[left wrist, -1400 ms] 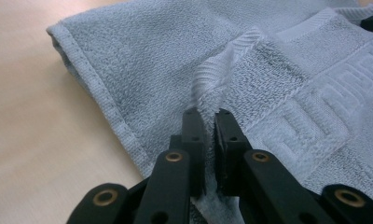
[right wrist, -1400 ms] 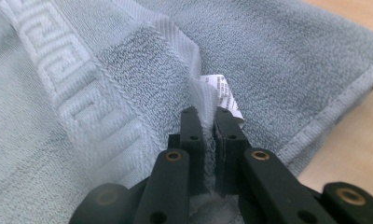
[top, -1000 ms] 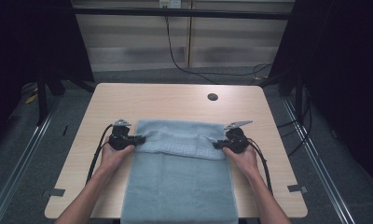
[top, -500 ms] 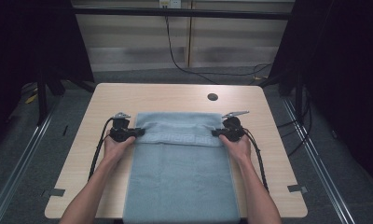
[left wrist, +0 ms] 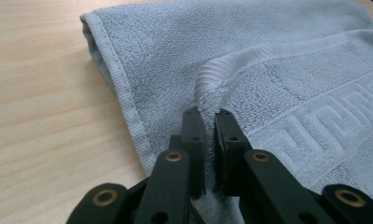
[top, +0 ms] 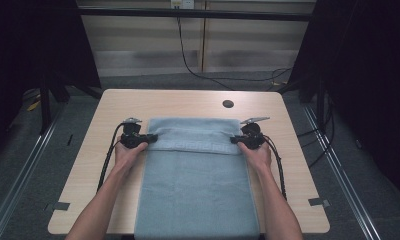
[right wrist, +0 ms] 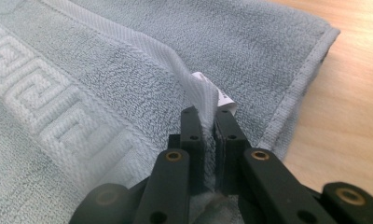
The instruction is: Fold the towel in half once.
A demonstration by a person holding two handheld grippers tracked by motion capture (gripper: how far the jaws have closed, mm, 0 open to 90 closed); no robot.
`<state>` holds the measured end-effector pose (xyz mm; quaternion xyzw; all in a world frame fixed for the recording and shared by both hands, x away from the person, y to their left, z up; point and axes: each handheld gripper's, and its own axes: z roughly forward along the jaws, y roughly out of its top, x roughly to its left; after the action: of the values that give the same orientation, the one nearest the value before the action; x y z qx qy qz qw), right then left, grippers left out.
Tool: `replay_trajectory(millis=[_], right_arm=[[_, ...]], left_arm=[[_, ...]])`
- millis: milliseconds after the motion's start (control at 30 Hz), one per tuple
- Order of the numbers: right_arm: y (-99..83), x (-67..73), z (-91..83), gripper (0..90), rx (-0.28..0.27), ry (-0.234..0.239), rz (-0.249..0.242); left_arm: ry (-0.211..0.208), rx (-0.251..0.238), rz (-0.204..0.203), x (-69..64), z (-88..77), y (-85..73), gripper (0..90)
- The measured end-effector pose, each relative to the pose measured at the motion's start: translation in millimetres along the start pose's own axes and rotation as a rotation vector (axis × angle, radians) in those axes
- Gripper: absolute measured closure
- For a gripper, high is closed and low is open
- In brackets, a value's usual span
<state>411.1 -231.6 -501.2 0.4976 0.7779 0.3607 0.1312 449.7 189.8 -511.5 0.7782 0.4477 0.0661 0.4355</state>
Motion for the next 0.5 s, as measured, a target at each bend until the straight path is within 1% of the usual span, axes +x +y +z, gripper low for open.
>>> replay_trajectory(millis=[33,67,100,133,167,200,233,267,300,333,400,433,467,500], right_arm=[[-0.5,-0.7,-1.8,84.6,0.005,-0.002,0.000],[-0.9,-1.3,-3.6,84.7,0.004,-0.006,-0.001],[-1.9,-2.8,-5.7,84.7,-0.004,0.001,0.006],[-2.2,-4.1,-8.4,84.7,-0.012,0.009,0.021],[-1.9,-5.4,-11.5,84.7,-0.028,0.023,0.031],[-0.9,-7.1,-15.0,84.8,-0.051,0.044,0.035],[0.9,-7.5,-18.8,84.8,-0.070,0.055,0.044],[3.5,-7.6,-22.6,84.8,-0.090,0.065,0.045],[6.7,-7.0,-26.8,84.8,-0.108,0.076,0.048],[10.5,-6.4,-31.2,84.8,-0.126,0.080,0.044],[19.1,-5.6,-41.3,84.8,-0.161,0.087,0.043],[23.9,-5.5,-46.7,84.8,-0.181,0.091,0.051],[29.1,-6.1,-51.9,84.8,-0.204,0.099,0.048],[35.9,-5.3,-59.0,84.8,-0.224,0.096,0.048]], left_arm=[[-0.004,-0.005,-0.004,-1.8,0.8,-0.4,84.2],[-0.002,-0.009,0.004,-3.6,1.4,-1.2,84.3],[-0.012,-0.005,0.000,-3.7,0.2,-0.9,84.7],[-0.012,-0.005,0.003,-3.6,-1.5,0.3,85.0],[-0.010,-0.012,0.005,-4.1,-3.6,2.0,85.1],[-0.023,-0.025,-0.004,-3.9,-6.8,4.2,85.1],[-0.039,-0.036,-0.005,-4.0,-10.1,7.3,85.1],[-0.046,-0.035,0.003,-4.7,-14.1,11.2,85.2],[-0.047,-0.037,0.020,-5.5,-18.8,15.6,85.2],[-0.047,-0.053,0.024,-7.1,-24.5,20.3,85.2],[-0.070,-0.110,0.009,-10.3,-35.9,30.7,85.2],[-0.071,-0.120,0.022,-12.8,-41.7,37.3,85.2],[-0.074,-0.140,0.037,-16.4,-49.2,46.5,85.1],[-0.076,-0.152,0.043,-17.7,-54.3,52.5,85.2]])
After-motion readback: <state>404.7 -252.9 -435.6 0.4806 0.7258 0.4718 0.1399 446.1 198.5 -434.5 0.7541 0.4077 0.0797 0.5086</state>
